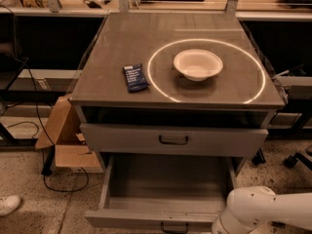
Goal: Close middle drawer
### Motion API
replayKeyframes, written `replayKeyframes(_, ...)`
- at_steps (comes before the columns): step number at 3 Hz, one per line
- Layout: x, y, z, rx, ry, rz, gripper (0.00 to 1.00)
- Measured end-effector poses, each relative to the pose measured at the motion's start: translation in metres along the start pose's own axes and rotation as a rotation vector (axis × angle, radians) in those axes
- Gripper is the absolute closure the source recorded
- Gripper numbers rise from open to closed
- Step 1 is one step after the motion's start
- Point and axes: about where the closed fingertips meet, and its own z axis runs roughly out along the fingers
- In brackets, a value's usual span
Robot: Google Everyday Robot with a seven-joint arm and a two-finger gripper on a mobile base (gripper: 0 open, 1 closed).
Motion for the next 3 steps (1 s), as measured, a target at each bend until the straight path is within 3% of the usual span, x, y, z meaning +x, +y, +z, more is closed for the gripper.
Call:
replayKeyframes(1,-0.019,-0.011,-0.014,0.067,-0.067,0.016,1.00)
replayKeyframes(3,-0.042,-0.024,-0.024,0.090,-0.159,0.021,1.00)
